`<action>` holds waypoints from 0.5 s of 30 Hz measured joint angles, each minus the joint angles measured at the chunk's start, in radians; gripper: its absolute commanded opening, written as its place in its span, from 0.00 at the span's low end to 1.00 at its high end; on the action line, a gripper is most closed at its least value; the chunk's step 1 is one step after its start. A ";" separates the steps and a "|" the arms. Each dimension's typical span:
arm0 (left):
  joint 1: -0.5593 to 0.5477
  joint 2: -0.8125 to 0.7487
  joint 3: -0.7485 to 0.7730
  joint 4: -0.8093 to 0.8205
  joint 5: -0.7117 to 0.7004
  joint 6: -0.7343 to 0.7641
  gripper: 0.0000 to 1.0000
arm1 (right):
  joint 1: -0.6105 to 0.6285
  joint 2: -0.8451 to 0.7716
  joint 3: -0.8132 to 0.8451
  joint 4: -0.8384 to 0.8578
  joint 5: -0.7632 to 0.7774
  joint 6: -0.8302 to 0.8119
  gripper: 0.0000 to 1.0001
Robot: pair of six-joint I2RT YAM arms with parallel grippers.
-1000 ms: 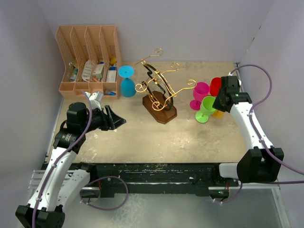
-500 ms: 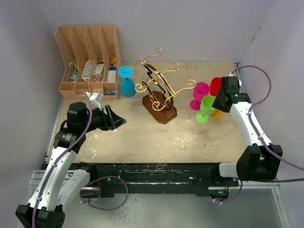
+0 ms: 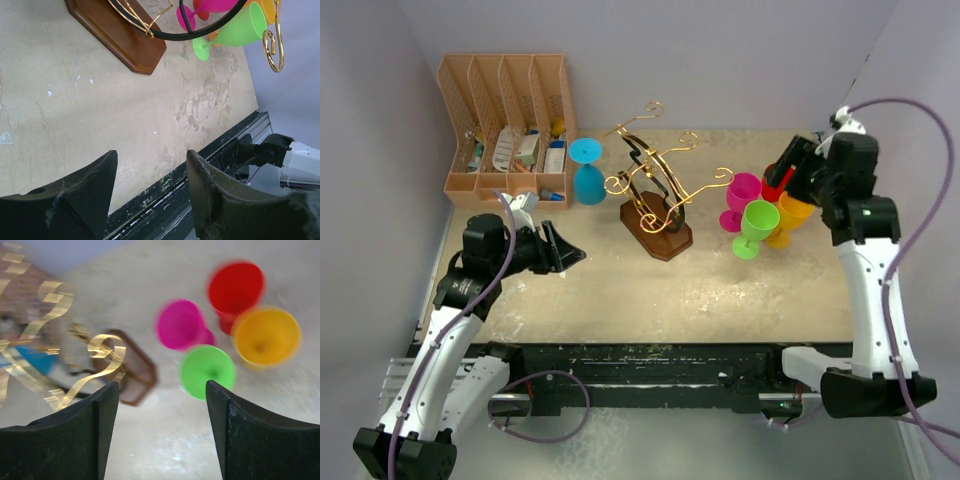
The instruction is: Take the wine glass off the wine glass rack
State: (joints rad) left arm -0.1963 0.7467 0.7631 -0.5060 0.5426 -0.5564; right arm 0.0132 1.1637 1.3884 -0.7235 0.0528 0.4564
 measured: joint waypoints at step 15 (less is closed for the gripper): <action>0.000 -0.083 -0.002 -0.066 -0.040 -0.008 0.60 | 0.461 0.531 0.760 0.085 -0.472 0.024 0.63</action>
State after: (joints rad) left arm -0.1963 0.6636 0.7612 -0.5720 0.5026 -0.5640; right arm 0.4744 1.6951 2.1483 -0.6380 -0.4187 0.4808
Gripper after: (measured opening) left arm 0.601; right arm 0.620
